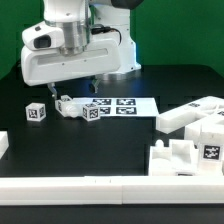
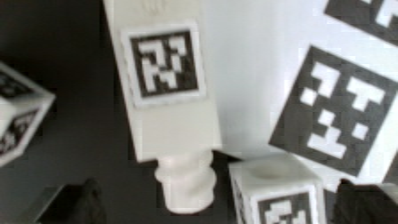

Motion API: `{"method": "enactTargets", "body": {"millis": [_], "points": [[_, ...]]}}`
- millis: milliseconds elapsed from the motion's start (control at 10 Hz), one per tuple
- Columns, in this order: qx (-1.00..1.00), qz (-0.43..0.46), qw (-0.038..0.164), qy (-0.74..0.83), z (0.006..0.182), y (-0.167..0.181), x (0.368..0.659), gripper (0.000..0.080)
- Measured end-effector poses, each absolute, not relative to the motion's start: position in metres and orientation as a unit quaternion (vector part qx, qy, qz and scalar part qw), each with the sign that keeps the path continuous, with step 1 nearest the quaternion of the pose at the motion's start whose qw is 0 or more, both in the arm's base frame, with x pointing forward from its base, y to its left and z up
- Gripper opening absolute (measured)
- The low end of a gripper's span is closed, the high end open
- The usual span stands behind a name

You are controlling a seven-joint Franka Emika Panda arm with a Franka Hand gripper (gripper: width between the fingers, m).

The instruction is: Assemble chair

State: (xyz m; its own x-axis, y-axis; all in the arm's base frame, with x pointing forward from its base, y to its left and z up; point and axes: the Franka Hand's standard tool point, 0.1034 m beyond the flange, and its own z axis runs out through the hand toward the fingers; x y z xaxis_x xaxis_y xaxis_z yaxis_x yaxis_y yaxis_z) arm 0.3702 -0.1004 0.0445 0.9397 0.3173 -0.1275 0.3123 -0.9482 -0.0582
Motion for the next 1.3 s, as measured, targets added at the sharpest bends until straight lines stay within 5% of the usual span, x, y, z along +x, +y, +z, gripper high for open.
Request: {"method": "enactTargets", "body": {"millis": [300,700,1000,1200,1300], "points": [[-0.984,0.068,0.017,-0.164,0.043,-0.102,0.369,0.0649],[-0.980,0.061,-0.016,-0.191,0.023,-0.119,0.357,0.0649],[-0.980,0.072,-0.020,-0.184,0.013,-0.128,0.348,0.0649],[-0.980,0.072,-0.020,-0.184,0.013,-0.128,0.348,0.0379],[-0.980,0.072,-0.020,-0.184,0.013,-0.128,0.348,0.0379]]}}
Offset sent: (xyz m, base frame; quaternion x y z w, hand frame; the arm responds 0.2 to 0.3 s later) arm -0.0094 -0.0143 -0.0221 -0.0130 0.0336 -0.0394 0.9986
